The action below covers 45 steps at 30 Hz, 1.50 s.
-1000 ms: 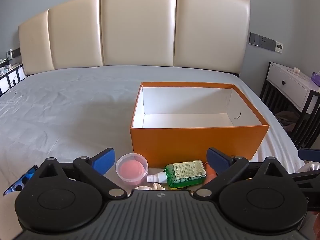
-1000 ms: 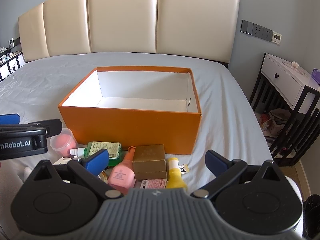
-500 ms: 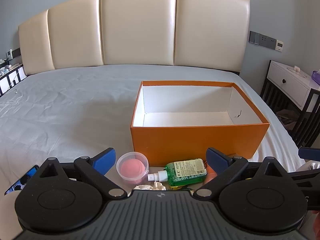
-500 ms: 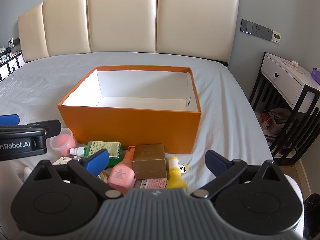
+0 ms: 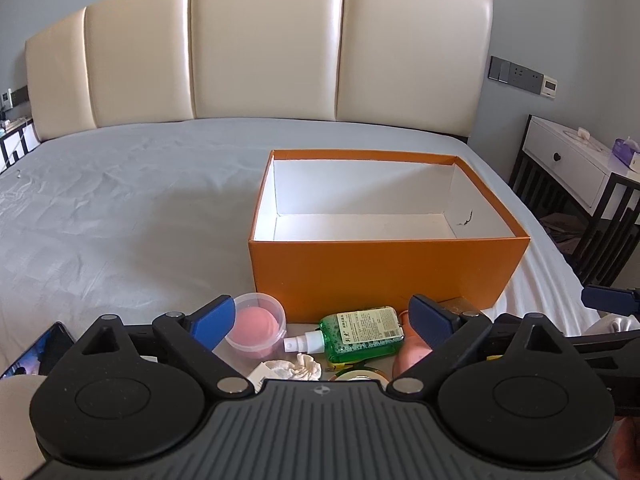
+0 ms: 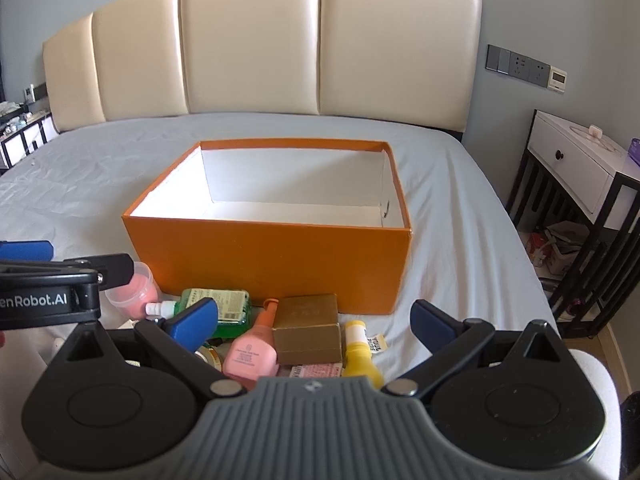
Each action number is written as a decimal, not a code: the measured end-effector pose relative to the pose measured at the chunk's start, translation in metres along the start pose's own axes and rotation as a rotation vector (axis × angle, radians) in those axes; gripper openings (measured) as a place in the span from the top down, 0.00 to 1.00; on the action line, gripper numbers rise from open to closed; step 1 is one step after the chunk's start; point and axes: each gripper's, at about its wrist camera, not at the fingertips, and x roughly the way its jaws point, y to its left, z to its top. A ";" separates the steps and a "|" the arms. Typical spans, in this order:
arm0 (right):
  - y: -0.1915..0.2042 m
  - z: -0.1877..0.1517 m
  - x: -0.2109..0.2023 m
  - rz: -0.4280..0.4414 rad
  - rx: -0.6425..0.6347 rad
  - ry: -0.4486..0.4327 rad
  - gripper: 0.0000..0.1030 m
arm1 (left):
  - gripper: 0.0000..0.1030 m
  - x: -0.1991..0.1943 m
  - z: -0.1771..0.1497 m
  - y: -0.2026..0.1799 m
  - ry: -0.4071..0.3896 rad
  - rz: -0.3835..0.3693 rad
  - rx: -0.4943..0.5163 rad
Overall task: Organize rigid objects
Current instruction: 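Move both tools toward the objects lying beside the orange box, then grasp the clear pink cup with the left gripper while the right grasps the green spray bottle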
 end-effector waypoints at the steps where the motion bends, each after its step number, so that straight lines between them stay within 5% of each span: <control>1: 0.001 0.000 0.002 -0.002 -0.005 0.007 0.02 | 0.00 0.001 0.000 0.001 -0.006 0.001 0.007; 4: 0.003 0.000 0.009 0.009 -0.012 0.031 0.03 | 0.00 0.006 -0.001 0.009 0.029 0.000 0.002; 8: 0.007 0.000 0.020 0.026 -0.031 0.068 0.03 | 0.17 0.014 -0.006 0.020 0.093 -0.007 -0.024; 13: 0.015 -0.001 0.038 0.075 -0.049 0.135 0.15 | 0.26 0.029 -0.012 0.035 0.209 -0.029 -0.055; 20: 0.028 0.004 0.069 0.110 -0.075 0.199 0.30 | 0.15 0.047 -0.007 0.055 0.275 -0.027 -0.109; 34: 0.074 0.013 0.126 0.236 -0.410 0.299 0.32 | 0.09 0.125 0.016 0.067 0.508 0.019 0.014; 45: 0.100 0.008 0.147 0.247 -0.638 0.336 0.30 | 0.09 0.151 0.019 0.081 0.586 0.017 -0.050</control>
